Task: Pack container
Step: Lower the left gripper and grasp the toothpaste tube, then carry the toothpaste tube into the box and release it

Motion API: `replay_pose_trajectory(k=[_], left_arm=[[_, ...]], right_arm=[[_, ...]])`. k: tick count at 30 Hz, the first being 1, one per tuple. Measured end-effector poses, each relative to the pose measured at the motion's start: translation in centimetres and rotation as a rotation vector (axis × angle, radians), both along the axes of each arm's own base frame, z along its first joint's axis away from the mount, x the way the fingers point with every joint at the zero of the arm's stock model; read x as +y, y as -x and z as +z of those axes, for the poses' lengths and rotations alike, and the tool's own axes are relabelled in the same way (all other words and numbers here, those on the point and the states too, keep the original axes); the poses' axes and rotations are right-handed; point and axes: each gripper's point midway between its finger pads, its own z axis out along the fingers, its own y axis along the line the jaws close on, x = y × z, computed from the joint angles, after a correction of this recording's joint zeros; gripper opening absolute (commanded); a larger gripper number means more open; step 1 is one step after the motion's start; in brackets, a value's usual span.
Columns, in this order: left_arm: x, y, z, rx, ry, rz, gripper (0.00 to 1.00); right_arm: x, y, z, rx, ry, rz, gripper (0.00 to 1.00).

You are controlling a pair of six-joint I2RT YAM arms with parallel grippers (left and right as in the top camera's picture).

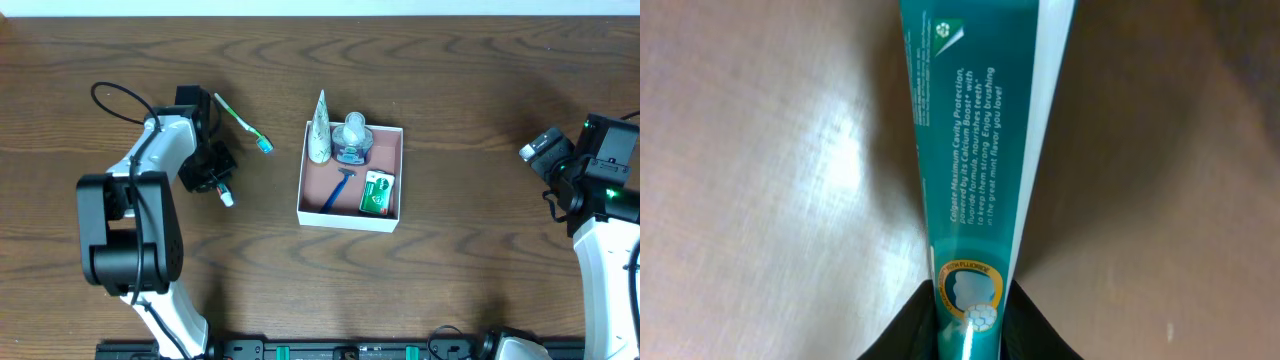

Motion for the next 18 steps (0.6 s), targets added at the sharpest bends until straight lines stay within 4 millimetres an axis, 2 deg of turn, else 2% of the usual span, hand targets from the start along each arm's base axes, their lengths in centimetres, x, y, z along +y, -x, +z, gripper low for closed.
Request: replay_pose_trajectory(k=[2, 4, 9, 12, 14, 18], left_arm=[[-0.1, -0.1, 1.6, -0.020, 0.008, -0.009, 0.19], [-0.4, -0.8, 4.1, -0.075, 0.023, -0.025, 0.19], [-2.3, -2.0, 12.6, -0.296, 0.111, -0.113, 0.19], [-4.3, -1.2, 17.0, -0.414, 0.174, -0.202, 0.19], [-5.9, -0.4, 18.9, -0.466, 0.203, -0.268, 0.19], [-10.8, 1.5, 22.2, -0.572, 0.253, -0.480, 0.19]], right_arm=[[0.0, 0.0, 0.0, 0.000, 0.000, 0.000, 0.99], [0.0, 0.0, 0.0, 0.000, 0.000, 0.000, 0.99], [0.0, 0.0, 0.0, 0.000, 0.000, 0.000, 0.99], [0.0, 0.0, 0.0, 0.000, 0.000, 0.000, 0.99], [0.0, 0.0, 0.0, 0.000, 0.000, 0.000, 0.99], [0.0, 0.0, 0.0, 0.000, 0.000, 0.000, 0.99]])
